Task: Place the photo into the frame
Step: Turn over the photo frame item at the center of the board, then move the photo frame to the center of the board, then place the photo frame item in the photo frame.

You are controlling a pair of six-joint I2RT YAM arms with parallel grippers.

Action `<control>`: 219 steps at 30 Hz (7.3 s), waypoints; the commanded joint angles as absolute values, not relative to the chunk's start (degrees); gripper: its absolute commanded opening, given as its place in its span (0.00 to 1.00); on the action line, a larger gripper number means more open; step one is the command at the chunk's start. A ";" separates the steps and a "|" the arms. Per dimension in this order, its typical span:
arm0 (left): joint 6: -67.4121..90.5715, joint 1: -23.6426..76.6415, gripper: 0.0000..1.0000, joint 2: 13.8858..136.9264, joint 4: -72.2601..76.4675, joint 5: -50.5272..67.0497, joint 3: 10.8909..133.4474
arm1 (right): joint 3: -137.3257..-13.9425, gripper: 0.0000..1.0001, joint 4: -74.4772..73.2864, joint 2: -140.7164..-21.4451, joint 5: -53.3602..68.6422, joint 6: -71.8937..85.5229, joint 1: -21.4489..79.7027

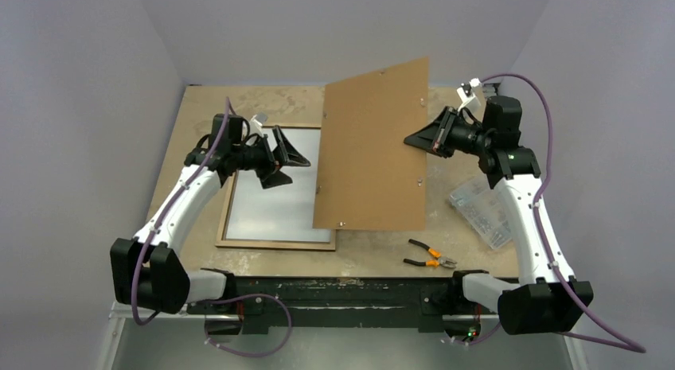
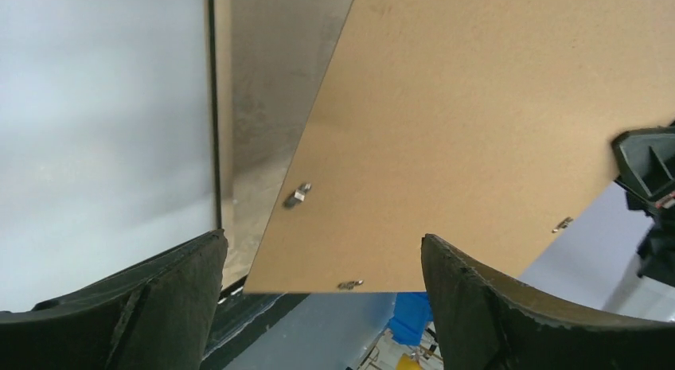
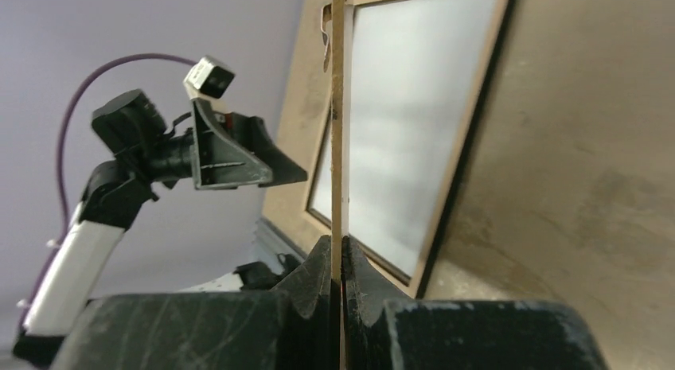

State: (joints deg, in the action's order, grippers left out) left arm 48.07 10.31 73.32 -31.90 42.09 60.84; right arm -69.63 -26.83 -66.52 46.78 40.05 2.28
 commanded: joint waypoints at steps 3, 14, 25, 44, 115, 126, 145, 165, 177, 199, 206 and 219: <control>42.98 15.44 0.85 79.19 -35.83 35.35 62.88 | -75.15 0.00 -39.42 -66.22 32.42 30.60 1.76; 42.33 27.79 0.67 95.31 -38.95 24.56 72.29 | -84.29 0.00 -51.03 -63.94 11.51 23.65 1.82; 42.52 31.87 0.56 107.70 -36.05 23.13 76.62 | -85.91 0.00 -52.12 -63.48 11.31 22.87 1.71; 43.79 37.38 0.29 118.99 -32.82 28.22 85.38 | -85.03 0.00 -52.13 -62.60 11.25 22.71 1.68; 34.75 11.72 0.76 72.34 -38.29 9.71 52.64 | -70.24 0.00 -27.45 -59.77 36.07 39.45 1.67; 37.60 21.40 0.60 83.48 -35.66 1.90 49.13 | -54.04 0.00 -11.93 -57.64 40.05 47.71 2.14; 40.75 24.25 0.20 88.75 -30.51 7.17 48.23 | -45.62 0.00 -5.15 -59.12 39.64 48.13 4.75; 43.24 17.03 0.59 77.21 -26.74 16.38 42.49 | -43.86 0.00 -0.28 -59.40 38.14 51.37 7.50; 41.03 11.78 0.34 76.75 -23.42 18.96 37.31 | -42.29 0.00 5.97 -62.14 32.99 54.23 12.39; 40.61 11.78 0.20 82.50 -19.18 20.20 35.68 | -37.57 0.00 16.00 -69.34 31.60 58.67 13.01; 40.26 11.78 0.18 83.33 -19.09 20.16 35.68 | -37.53 0.00 16.77 -71.81 31.56 57.60 12.96; 39.57 11.78 0.17 84.44 -19.60 20.25 36.21 | -39.55 0.00 18.25 -75.21 32.34 54.43 13.00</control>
